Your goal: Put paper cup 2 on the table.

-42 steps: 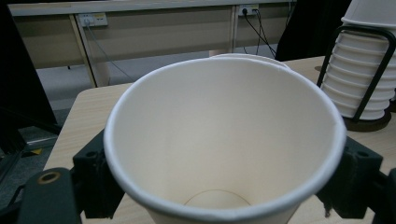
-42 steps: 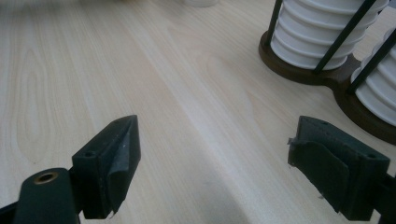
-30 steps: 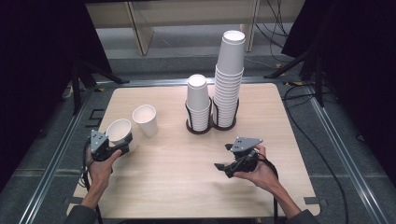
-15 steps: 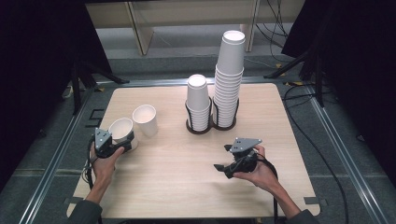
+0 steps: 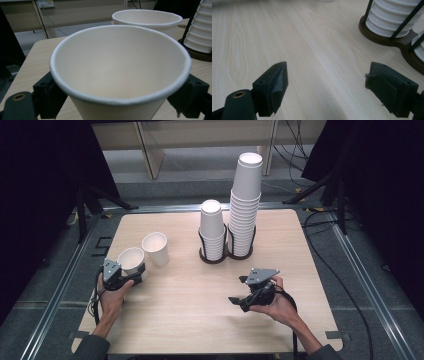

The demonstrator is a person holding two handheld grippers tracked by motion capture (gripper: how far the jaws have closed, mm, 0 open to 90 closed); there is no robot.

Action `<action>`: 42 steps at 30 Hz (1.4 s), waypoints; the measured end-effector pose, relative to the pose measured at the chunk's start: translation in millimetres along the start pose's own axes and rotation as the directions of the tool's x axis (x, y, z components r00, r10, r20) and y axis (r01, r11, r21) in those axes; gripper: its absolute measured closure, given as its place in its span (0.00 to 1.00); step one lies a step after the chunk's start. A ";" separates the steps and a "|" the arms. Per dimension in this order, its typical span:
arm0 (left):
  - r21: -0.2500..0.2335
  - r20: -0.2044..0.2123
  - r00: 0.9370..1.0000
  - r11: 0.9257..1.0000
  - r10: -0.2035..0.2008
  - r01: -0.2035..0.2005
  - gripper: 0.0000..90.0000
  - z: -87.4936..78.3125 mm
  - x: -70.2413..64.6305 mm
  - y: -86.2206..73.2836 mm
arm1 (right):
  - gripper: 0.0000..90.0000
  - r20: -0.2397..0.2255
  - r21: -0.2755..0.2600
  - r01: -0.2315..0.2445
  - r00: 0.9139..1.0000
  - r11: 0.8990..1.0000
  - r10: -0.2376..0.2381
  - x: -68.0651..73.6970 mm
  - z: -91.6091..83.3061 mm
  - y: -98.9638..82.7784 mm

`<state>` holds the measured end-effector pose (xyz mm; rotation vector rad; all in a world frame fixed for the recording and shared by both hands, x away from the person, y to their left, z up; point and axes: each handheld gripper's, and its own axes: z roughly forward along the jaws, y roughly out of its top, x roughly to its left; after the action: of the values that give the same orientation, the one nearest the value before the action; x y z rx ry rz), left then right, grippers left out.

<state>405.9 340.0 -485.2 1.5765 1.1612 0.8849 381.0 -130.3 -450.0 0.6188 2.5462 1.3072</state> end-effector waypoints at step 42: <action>0.069 0.119 0.992 0.997 -0.028 0.020 0.16 -59.4 -41.1 -6.6 | 0.19 -0.003 0.024 -0.020 1.000 1.000 0.020 -2.0 0.3 -6.9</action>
<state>337.7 317.3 -475.2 1.6436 1.1320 0.7313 381.0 -134.6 -455.8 0.6493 2.5681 1.2869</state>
